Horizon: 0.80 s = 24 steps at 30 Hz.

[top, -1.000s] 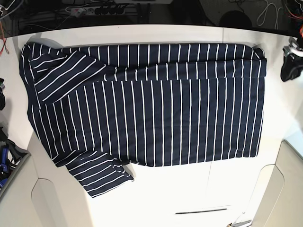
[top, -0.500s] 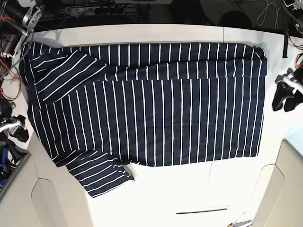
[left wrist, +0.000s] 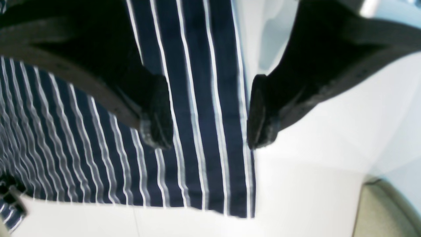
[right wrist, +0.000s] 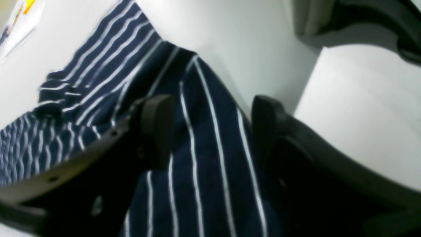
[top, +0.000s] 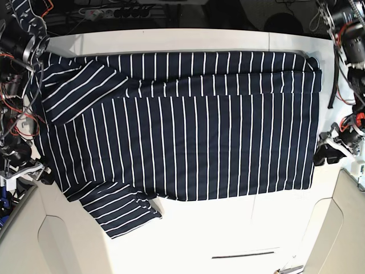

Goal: Fold the T-shirt properly
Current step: 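Reach both grippers to the hem corners of the shirt and grasp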

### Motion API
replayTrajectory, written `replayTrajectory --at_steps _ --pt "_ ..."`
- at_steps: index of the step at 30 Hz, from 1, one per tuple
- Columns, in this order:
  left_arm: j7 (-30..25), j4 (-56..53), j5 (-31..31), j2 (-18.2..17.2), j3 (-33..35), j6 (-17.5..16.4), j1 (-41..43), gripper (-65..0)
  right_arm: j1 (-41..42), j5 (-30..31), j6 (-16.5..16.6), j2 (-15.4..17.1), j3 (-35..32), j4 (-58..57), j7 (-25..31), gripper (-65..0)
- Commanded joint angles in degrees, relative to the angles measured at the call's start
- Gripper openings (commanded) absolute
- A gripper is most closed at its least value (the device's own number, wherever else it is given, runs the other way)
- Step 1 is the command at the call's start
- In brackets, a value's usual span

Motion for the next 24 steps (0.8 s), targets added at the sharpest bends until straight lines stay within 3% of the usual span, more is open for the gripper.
replayTrajectory --at_steps 1,4,8,12,18,24 --pt "-1.9 -2.0 -0.7 -1.6 0.2 -0.3 -2.9 -26.1 1.5 0.0 0.3 1.1 0.1 0.7 1.9 -27.9" --pt "-3.4 -10.2 0.9 -2.2 1.3 -0.3 -7.7 -25.9 1.6 -1.4 -0.1 1.1 0.1 0.7 2.4 -27.9" --pt "-3.9 -19.5 0.8 -3.2 4.4 -0.3 -12.2 -17.7 1.6 -1.9 -0.2 1.1 0.1 0.7 2.4 -27.9" --pt "-6.8 -25.8 1.5 -4.0 7.5 0.5 -14.9 -17.7 1.6 -2.0 -0.2 1.1 0.1 0.7 2.4 -27.9" --pt "-9.2 -28.8 4.1 -4.0 7.8 4.1 -16.5 -17.7 1.6 -3.8 -0.2 1.1 0.1 -0.7 3.4 -27.9" --pt "-7.8 -28.8 3.7 -3.8 7.8 4.2 -16.4 -17.7 1.6 -5.1 -0.2 1.1 0.1 -4.5 6.2 -27.9"
